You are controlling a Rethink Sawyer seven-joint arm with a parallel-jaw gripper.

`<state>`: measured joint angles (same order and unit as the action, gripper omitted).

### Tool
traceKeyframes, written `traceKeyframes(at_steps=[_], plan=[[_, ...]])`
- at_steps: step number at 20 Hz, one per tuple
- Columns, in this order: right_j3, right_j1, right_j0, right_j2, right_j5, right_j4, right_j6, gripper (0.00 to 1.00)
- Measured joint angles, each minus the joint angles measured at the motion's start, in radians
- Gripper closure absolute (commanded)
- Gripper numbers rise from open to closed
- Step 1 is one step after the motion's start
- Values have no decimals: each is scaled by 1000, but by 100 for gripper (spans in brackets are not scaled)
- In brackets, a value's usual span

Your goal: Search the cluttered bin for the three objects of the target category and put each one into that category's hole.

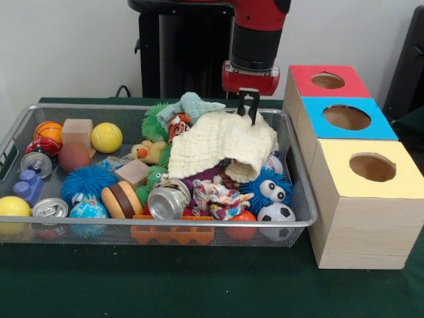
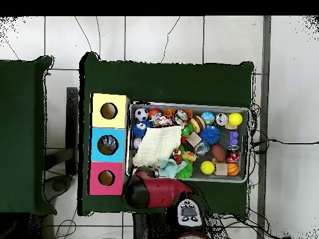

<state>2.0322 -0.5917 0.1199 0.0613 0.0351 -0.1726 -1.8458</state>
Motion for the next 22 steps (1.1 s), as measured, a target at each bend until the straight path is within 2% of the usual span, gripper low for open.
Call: traceKeyframes(at_steps=[4, 10, 22], plan=[[4, -1, 9, 0, 0, 0, 0, 0], [19, -2, 60, 0, 0, 0, 0, 0], [51, -21, 99, -6, 0, -5, 0, 0]])
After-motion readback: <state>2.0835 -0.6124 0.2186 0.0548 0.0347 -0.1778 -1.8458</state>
